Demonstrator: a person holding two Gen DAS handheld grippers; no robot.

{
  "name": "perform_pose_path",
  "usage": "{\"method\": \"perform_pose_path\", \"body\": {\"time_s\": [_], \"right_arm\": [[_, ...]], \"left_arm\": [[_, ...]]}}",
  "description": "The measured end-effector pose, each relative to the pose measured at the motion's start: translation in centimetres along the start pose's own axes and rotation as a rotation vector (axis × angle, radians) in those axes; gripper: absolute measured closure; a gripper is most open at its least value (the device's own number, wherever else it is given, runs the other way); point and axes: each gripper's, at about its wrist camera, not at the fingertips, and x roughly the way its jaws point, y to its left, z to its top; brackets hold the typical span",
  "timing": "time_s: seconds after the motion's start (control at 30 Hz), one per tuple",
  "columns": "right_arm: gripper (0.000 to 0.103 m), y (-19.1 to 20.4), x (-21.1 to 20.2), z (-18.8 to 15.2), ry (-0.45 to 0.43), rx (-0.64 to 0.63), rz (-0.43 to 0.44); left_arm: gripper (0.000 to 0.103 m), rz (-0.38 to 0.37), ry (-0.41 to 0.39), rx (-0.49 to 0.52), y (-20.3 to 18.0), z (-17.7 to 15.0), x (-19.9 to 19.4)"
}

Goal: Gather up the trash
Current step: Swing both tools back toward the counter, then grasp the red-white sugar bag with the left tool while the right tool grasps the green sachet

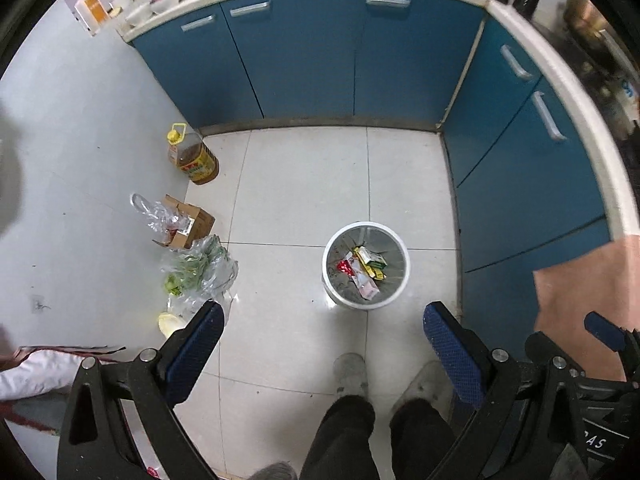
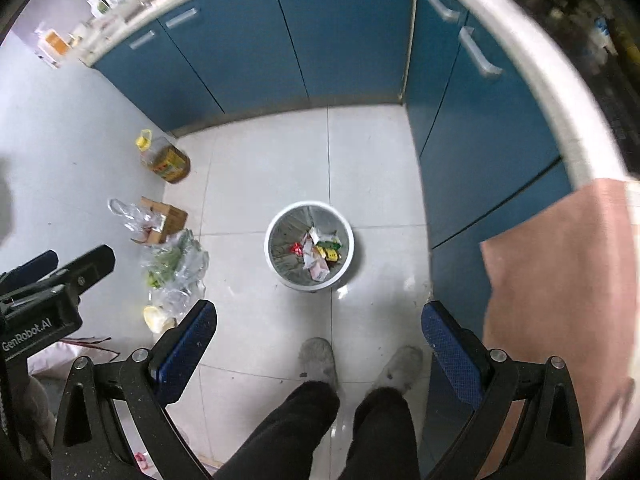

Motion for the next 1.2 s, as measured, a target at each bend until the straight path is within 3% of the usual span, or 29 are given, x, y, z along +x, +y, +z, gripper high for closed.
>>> {"method": "perform_pose_path", "body": {"time_s": [0.17, 0.37, 0.5, 0.6, 0.7, 0.83, 0.9, 1.03, 1.2], "right_arm": [[0.0, -0.6, -7.2, -1.6, -0.067, -0.006, 0.018], [0.0, -2.7, -12.9, -2.6, -0.141, 0.016, 0.059], [0.0, -5.7, -15.8, -2.8, -0.2, 0.095, 0.109], [0.0, -9.9, -17.7, -2.9, -0.249, 0.2, 0.121], [0.0, -16.7, -20.1, -3.6, -0.303, 0.336, 0.082], [0.0, -27.9, -22.5, -6.1, -0.346, 0.551, -0.023], [0.0, -34.6, -23.2, -8.5, -0.355, 0.682, -0.082], [0.0, -47.2, -22.4, -14.1, -0.297, 0.921, -0.203], [0.0, -57.8, -19.1, -19.0, -0.21, 1.073, -0.247]], "left_arm": [[0.001, -0.013, -0.048, 0.013, -0.8, -1.6, -6.0], [0.001, -0.022, -0.086, 0.018, -2.8, -2.7, -10.0], [0.001, 0.003, -0.143, 0.056, -5.9, -1.7, -12.3], [0.001, -0.027, -0.198, 0.12, -10.2, -0.1, -13.8], [0.001, -0.071, -0.24, 0.201, -15.6, 1.7, -15.5], [0.001, -0.16, -0.242, 0.337, -26.1, 3.6, -16.5], [0.001, -0.221, -0.201, 0.398, -31.8, 3.9, -15.8], [0.001, -0.317, -0.047, 0.52, -44.5, 3.5, -12.4], [0.002, -0.326, 0.105, 0.603, -55.1, 1.8, -6.7]]}}
